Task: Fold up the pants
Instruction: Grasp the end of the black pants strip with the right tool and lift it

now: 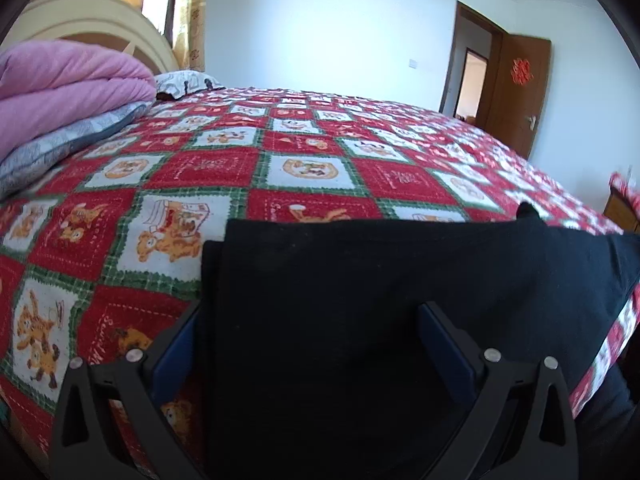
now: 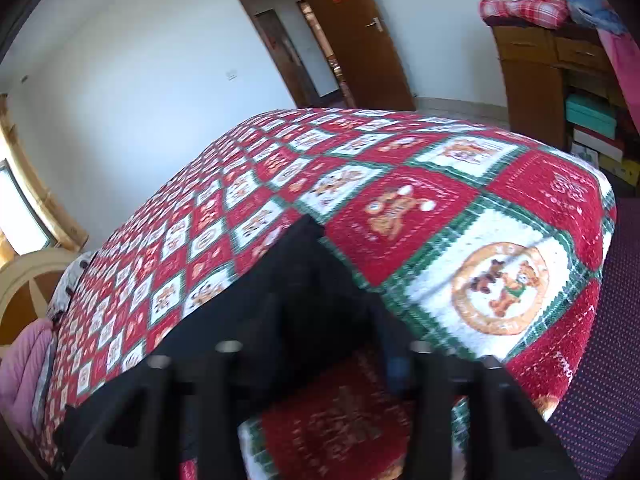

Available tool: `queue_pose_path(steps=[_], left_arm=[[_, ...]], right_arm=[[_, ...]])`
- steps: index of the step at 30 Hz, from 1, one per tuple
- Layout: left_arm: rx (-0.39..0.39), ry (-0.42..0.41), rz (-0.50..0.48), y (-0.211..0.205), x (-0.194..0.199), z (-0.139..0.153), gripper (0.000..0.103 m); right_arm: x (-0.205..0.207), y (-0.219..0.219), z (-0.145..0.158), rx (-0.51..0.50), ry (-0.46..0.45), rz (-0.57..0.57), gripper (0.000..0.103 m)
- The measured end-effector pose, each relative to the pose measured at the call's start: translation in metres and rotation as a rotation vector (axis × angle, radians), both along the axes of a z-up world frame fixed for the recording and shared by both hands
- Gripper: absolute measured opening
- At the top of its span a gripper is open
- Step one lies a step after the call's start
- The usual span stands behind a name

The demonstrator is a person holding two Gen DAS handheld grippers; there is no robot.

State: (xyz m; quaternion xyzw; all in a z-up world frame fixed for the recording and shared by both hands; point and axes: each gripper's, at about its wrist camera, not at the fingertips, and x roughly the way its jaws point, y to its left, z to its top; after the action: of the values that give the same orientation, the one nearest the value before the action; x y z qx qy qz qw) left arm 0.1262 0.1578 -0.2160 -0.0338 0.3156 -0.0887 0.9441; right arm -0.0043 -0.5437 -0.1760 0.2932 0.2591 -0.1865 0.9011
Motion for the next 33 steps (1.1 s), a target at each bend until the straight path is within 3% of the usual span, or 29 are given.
queue_pose_path(steps=[5,12,20,33], left_arm=[[-0.013,0.000,-0.007,0.002,0.000,0.000,0.103],[-0.018,0.006,-0.005,0.002,0.000,0.001,0.103],[-0.052,0.020,0.004,0.009,0.000,0.004,0.103],[-0.080,0.023,0.024,0.018,0.001,0.005,0.103]], right_arm=[[-0.011,-0.021,-0.009,0.151,-0.103,0.013,0.022],[-0.014,-0.018,-0.006,0.161,-0.141,0.038,0.016],[-0.013,0.010,0.024,0.029,-0.161,0.101,0.014],[-0.005,0.109,0.086,-0.287,-0.201,0.326,0.014]])
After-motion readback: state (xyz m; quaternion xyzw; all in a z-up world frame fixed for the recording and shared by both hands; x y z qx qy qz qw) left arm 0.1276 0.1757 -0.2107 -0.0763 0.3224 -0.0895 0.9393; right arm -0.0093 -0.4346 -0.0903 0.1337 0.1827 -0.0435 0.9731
